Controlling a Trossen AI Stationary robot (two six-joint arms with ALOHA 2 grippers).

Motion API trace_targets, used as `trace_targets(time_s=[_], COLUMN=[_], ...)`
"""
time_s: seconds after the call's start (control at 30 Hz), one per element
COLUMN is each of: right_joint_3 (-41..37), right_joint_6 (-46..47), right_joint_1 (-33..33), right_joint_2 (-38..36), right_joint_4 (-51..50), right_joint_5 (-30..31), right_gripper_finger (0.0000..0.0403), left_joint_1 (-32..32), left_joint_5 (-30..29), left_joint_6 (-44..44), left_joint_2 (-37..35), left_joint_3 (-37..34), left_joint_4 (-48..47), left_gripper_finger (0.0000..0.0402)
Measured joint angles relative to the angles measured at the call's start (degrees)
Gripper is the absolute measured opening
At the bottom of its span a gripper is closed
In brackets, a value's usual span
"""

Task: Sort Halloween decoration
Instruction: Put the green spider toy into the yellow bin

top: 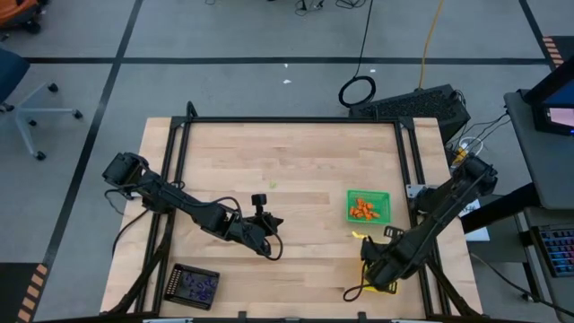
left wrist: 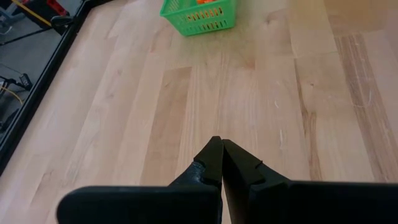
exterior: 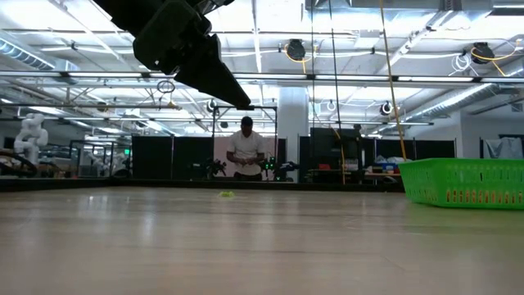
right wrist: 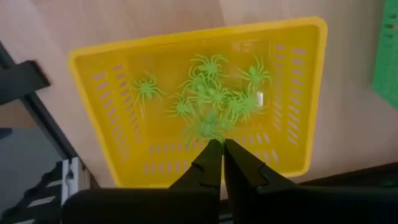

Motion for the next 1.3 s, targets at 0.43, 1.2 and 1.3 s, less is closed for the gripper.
trace_targets(time_s=[0.43, 1.2, 1.3], right_joint_3=[0.0, 0.0, 0.0], right_joint_6=[-1.0, 0.4, 0.6], right_joint_1=[-2.0, -2.9, -3.7], right_joint_2=[1.6, 1.6, 2.0], right_joint_4=[-1.1, -5.0, -7.4], right_joint_5=[0.2, -4.8, -4.7], right_gripper_finger=[0.0036, 0.0222, 0.0237], left_joint_1=[0.0, 0.0, 0.0], left_joint_5=[0.0, 0.0, 0.0], left_joint_6=[0.0, -0.1, -0.1], left_joint_2=[0.0, 0.0, 0.0], left_joint_3=[0.0, 0.0, 0.0], left_joint_4=[0.1, 0.3, 0.6], left_gripper_finger=[0.0008, 0.0008, 0.0008])
